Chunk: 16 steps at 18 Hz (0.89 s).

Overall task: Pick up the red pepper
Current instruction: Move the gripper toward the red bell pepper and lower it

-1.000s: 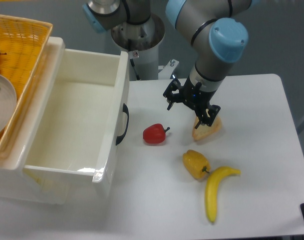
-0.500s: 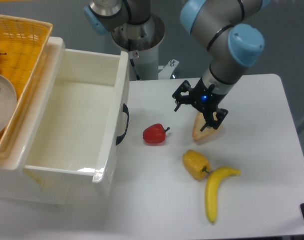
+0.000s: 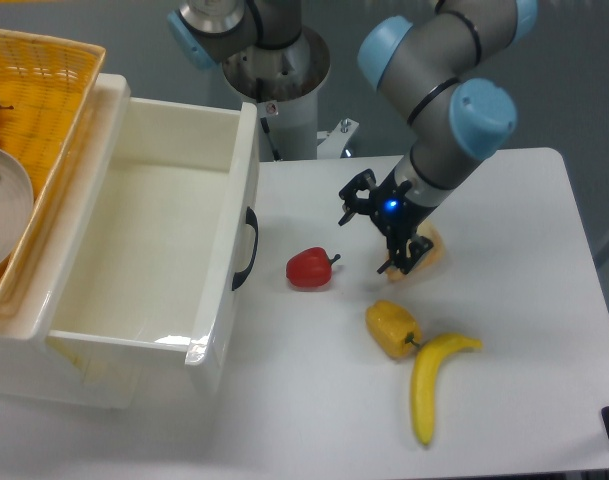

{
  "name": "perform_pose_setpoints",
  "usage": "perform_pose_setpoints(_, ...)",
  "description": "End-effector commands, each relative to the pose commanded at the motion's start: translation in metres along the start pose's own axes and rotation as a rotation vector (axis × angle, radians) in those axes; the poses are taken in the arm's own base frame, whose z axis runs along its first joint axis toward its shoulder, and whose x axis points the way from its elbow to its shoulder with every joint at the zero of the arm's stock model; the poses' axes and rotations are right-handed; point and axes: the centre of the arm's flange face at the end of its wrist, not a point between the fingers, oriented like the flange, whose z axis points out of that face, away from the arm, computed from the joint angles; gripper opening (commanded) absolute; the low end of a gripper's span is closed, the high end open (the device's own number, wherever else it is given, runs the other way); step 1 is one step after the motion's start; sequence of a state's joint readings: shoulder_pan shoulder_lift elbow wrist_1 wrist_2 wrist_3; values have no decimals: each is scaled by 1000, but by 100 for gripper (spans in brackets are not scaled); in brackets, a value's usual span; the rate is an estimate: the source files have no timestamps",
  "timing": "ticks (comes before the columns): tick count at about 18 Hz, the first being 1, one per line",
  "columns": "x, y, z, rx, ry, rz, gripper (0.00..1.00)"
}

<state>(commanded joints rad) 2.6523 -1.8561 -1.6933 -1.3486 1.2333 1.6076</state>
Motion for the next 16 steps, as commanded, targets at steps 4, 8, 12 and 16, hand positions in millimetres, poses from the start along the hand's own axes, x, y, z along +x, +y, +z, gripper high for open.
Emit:
perform_pose_setpoints(4, 2, 6, 14, 1, 24, -8, 100)
perform_pose_setpoints(8, 8, 8, 26, 1, 44, -14, 100)
perform_pose_setpoints(12, 13, 14, 44, -2, 79, -21, 100)
perform_pose_setpoints(16, 10, 17, 53, -1, 97, -17, 100)
